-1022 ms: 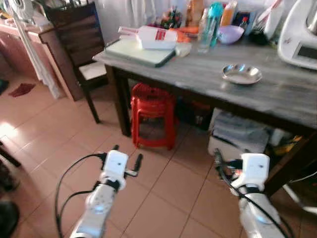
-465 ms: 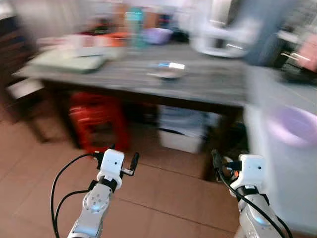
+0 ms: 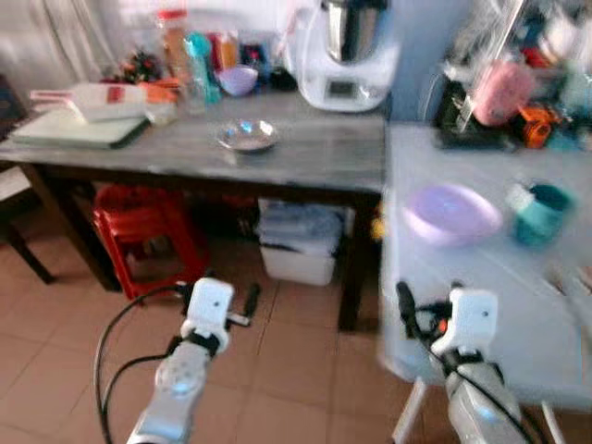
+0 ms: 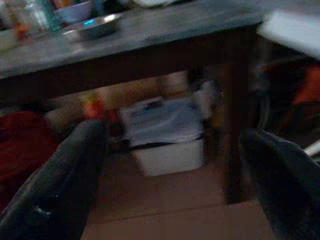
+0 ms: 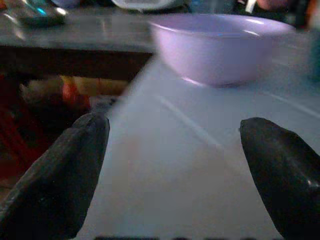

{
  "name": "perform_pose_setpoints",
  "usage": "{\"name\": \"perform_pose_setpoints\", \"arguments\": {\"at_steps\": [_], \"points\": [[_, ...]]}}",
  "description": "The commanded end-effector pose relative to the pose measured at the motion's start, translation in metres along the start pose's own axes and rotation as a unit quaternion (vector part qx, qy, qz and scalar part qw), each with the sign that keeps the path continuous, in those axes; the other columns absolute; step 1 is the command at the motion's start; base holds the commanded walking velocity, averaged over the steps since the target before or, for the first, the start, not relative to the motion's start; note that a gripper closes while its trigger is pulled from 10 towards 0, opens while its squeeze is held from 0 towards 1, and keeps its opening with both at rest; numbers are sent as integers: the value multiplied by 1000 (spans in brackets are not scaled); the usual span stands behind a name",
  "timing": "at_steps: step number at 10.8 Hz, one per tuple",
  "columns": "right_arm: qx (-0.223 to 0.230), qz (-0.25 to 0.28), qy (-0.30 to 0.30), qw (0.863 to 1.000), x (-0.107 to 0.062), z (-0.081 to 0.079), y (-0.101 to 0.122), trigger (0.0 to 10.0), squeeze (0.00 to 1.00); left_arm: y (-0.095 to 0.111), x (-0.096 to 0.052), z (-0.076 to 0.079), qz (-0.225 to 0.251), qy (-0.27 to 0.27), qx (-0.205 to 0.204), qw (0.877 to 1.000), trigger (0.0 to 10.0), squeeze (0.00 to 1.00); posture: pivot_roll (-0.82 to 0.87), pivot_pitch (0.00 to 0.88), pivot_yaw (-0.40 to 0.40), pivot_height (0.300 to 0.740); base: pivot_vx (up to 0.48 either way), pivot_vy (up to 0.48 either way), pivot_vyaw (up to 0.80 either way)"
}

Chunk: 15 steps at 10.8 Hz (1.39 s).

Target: Setting the table

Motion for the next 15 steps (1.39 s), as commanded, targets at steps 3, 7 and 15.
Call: {"name": "perform_pose_setpoints", "arguments": {"at_steps": [3,7,15], "points": [[-5,25,-3,1000,4,1,12,10000,0,9,4,-1,14,-3,4,1000,10000,0,-16,0,48,740,0,-305,0],[-8,32,-2,999,4,0,15,10000,0,13,4,3,14,-29,-35,999,10000,0,-17,0,52,740,0,-69,0],[-27,46,4,999,5,1,25,10000,0,19,3,13,23,-72,-62,995,10000,0,-26,0,43,740,0,0,0]]}}
Point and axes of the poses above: a point about 5 cm out from each wrist's last joint towards the gripper, its own x axis pointing out of the wrist towards the gripper, its own y axis along the axis of the wrist's last joint, z = x × y, the point moved 1 cm from there along x, pointing out of the wrist towards the gripper, and after that the axes turned 12 degrees about -x, right-handed, at the moved point
